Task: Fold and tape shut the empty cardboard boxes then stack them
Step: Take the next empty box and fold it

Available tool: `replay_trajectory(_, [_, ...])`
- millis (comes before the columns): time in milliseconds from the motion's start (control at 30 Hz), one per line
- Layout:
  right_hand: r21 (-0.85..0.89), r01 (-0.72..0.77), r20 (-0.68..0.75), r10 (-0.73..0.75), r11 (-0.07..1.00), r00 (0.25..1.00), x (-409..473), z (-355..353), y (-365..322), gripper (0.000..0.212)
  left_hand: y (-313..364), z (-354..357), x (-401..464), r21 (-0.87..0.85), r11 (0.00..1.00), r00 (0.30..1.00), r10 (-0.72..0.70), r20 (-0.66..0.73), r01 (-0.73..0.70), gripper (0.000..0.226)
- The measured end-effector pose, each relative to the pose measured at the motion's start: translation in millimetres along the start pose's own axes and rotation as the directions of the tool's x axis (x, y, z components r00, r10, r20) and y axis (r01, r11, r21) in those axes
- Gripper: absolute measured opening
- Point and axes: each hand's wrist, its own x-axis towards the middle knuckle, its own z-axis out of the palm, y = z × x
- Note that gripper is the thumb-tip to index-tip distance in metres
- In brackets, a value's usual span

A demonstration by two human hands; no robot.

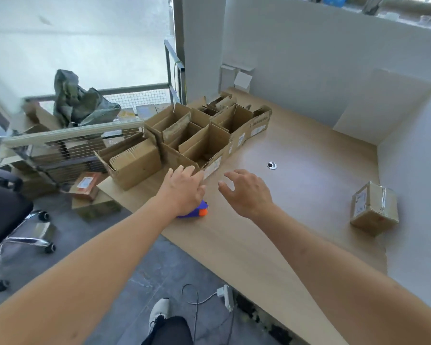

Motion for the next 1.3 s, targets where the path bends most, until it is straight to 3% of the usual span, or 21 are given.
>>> replay_trajectory(200, [-0.003,0.039,0.009,-0.039,0.999,0.999,60,43,-86,0.046,-107,4,4,-0.034,0.997,0.997,-0.074,0.022,0.075,0.055])
replay_trajectory(600, [0.005,0.021,0.160,-0.021,1.000,0.987,169,148,-250,0.047,-329,20,39,-0.022,0.999,0.992,-0.035,0.120,0.038,0.050])
replay_trajectory(867, [0.037,-0.070,0.194,0.062,0.997,0.979,263,194,-268,0.048,-389,37,108,-0.046,0.999,0.986,-0.020,0.165,0.028,0.054])
replay_trajectory(1000, [0.075,-0.118,0.205,0.101,0.990,0.974,312,216,-258,0.050,-409,53,150,-0.058,0.996,0.965,-0.044,0.260,0.061,0.054])
replay_trajectory(1133, [0.013,-0.148,0.204,0.143,0.989,0.968,346,227,-249,0.049,-427,64,179,-0.098,0.994,0.942,-0.021,0.334,0.057,0.052])
replay_trajectory(1300, [-0.095,-0.119,0.204,0.136,0.988,0.969,366,227,-258,0.030,-451,65,197,-0.118,0.993,0.902,0.029,0.431,0.024,0.054])
